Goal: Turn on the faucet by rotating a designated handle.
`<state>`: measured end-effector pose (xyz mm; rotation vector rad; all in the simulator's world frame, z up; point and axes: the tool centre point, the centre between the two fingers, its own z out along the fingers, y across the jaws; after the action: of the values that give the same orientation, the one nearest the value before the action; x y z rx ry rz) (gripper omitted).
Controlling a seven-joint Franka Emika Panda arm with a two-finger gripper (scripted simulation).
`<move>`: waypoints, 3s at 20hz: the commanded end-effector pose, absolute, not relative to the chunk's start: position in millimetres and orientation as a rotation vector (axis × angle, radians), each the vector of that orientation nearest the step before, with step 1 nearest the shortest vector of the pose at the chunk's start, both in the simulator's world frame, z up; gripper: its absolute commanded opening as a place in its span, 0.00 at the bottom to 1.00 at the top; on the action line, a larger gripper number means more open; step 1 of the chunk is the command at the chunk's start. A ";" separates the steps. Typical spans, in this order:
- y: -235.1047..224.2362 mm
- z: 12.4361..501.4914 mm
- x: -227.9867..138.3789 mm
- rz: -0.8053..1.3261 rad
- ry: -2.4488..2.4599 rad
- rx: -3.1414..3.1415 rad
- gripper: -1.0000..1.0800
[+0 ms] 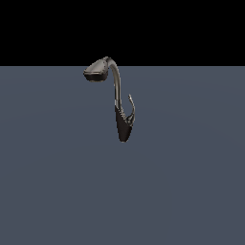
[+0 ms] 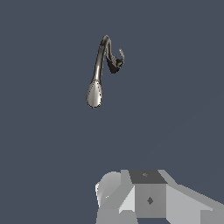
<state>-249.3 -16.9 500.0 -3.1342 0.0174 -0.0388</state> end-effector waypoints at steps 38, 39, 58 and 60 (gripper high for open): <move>7.9 364.6 -68.0 0.375 1.133 -2.552 0.00; 6.8 358.1 -61.3 0.388 1.171 -2.519 0.00; -31.8 218.4 39.3 0.608 1.766 -1.799 0.00; -35.0 207.5 44.1 0.621 1.798 -1.743 0.00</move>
<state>39.7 -32.5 215.9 -1.7900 1.7717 0.6117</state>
